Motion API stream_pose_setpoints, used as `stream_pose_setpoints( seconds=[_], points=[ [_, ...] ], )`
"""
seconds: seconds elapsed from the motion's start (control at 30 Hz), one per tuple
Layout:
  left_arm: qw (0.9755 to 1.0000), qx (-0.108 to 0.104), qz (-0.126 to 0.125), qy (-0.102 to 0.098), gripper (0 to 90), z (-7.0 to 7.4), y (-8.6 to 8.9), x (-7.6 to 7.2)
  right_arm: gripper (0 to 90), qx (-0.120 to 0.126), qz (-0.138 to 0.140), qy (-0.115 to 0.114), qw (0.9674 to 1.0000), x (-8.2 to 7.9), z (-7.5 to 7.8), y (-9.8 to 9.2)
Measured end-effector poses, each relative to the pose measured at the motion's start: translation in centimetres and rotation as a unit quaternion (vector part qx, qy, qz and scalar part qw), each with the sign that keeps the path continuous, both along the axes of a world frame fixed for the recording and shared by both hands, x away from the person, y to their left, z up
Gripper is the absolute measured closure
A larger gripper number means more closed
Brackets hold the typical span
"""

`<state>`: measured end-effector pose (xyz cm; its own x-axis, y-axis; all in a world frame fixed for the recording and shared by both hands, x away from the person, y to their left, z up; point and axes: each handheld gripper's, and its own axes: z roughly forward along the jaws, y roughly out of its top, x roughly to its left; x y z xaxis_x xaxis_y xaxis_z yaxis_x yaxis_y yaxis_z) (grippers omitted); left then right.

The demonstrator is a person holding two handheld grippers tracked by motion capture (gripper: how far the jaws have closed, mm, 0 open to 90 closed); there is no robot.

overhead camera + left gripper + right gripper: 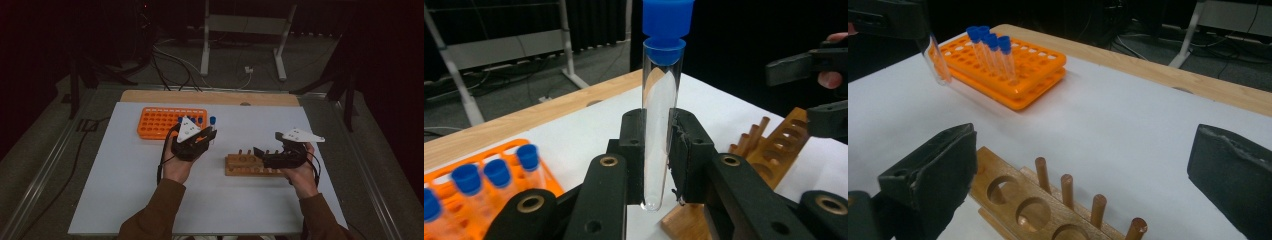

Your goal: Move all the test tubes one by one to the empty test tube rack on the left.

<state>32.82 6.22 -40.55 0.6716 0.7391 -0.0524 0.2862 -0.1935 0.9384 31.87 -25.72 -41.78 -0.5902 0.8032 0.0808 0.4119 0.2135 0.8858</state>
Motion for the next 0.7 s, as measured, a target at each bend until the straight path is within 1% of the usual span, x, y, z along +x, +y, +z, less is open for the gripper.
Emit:
stream_pose_setpoints(
  seconds=[0.07, 0.1, 0.2, 0.33, 0.47, 0.7],
  points=[
    [1.0, 0.0, 0.006, -0.001, 78.5, 0.1, 0.5, 0.1, 0.0, 0.004, -0.002, 0.0, 1.0, 0.0, 0.0, -0.1],
    [1.0, -0.003, 0.009, -0.001, 78.5, 0.1, 0.8, 0.1, 0.0, 0.004, -0.004, 0.0, 1.0, 0.0, -0.1, -0.1],
    [0.9999, -0.001, 0.016, -0.003, 78.5, 0.1, 1.6, 0.4, 0.0, 0.003, -0.004, 0.0, 1.0, -0.1, -0.2, -0.2],
    [0.9995, -0.008, 0.029, -0.004, 78.4, 0.0, 2.7, 0.9, 0.0, 0.004, -0.008, 0.001, 1.0, 0.0, -0.2, -0.4],
    [0.9992, -0.008, 0.038, -0.007, 78.4, 0.0, 3.6, 1.1, 0.0, 0.008, -0.012, 0.003, 0.9999, -0.1, -0.3, -0.7],
    [0.998, -0.008, 0.062, -0.01, 78.4, 0.0, 5.1, 1.7, 0.0, 0.012, -0.017, 0.004, 0.9998, -0.1, -0.3, -0.9]
  ],
)
